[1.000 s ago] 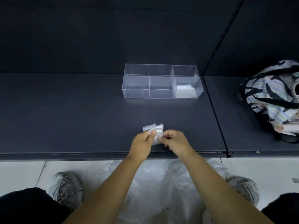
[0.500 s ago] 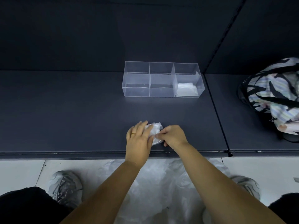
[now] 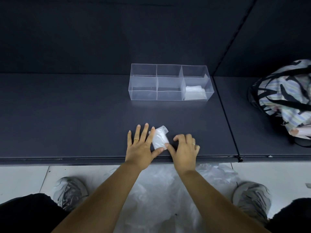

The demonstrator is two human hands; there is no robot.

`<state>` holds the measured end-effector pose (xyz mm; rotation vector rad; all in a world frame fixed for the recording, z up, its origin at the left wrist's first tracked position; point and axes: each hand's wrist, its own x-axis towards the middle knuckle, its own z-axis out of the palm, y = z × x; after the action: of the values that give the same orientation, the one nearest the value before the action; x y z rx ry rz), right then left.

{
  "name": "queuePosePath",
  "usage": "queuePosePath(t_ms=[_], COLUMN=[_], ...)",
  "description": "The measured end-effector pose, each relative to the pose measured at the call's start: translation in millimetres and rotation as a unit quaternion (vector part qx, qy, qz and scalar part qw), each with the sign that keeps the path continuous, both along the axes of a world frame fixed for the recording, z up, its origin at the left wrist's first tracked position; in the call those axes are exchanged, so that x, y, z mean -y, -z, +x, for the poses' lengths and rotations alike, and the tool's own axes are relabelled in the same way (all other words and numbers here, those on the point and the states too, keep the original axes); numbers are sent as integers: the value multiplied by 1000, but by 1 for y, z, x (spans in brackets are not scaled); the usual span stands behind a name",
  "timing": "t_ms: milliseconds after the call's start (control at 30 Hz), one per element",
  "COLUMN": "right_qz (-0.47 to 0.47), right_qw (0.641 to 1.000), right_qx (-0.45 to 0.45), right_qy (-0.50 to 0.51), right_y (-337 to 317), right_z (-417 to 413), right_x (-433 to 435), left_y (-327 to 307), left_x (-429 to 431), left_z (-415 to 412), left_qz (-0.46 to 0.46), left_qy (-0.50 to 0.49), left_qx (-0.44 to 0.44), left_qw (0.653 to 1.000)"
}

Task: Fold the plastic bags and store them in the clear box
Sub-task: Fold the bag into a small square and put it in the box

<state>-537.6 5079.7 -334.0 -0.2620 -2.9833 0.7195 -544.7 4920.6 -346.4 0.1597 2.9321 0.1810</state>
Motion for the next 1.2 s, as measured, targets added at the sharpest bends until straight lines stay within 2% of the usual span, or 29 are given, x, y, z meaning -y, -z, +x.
queuePosePath(t_ms=[167, 400, 500, 567, 633, 667, 733, 767, 867, 933, 1067, 1133, 1167, 1200], right_qz=[-16, -93, -189, -283, -338, -356, -385, -392, -408, -423, -434, -424, -420, -418], right_qw=[999, 989, 972, 946, 930, 924, 909, 901, 884, 882, 884, 896, 901, 904], right_qx=[15, 112, 137, 153, 143, 139, 145, 154, 169, 171, 169, 130, 103, 76], right_qy=[35, 37, 32, 35, 14, -7, -66, -101, -152, -116, -32, 8, 27, 44], right_y=[-3, -24, -33, -39, -46, -51, -64, -71, -89, -94, -96, -99, -101, -103], right_z=[-3, -14, -22, -25, -27, -29, -34, -37, -48, -56, -79, -104, -119, -135], right_x=[3, 24, 26, 21, 9, 1, -14, -21, -37, -47, -65, -77, -83, -90], left_y=[-1, -3, -9, -17, -28, -36, -55, -63, -77, -84, -95, -101, -103, -104], left_x=[-3, -26, -31, -29, -20, -15, -7, -6, -9, -22, -53, -63, -64, -64], left_z=[3, 18, 21, 19, 14, 10, 2, -3, -23, -38, -71, -94, -105, -116], left_qz=[-4, -3, 6, 96, 243, 328, 488, 534, 596, 641, 700, 710, 703, 684], left_qy=[-29, -125, -132, -146, -183, -209, -240, -236, -210, -236, -285, -315, -329, -336], left_qx=[2, 14, 34, 38, 28, 35, 100, 142, 231, 211, 134, 88, 53, 12], left_qw=[1000, 992, 991, 984, 952, 921, 833, 800, 740, 699, 641, 624, 628, 648])
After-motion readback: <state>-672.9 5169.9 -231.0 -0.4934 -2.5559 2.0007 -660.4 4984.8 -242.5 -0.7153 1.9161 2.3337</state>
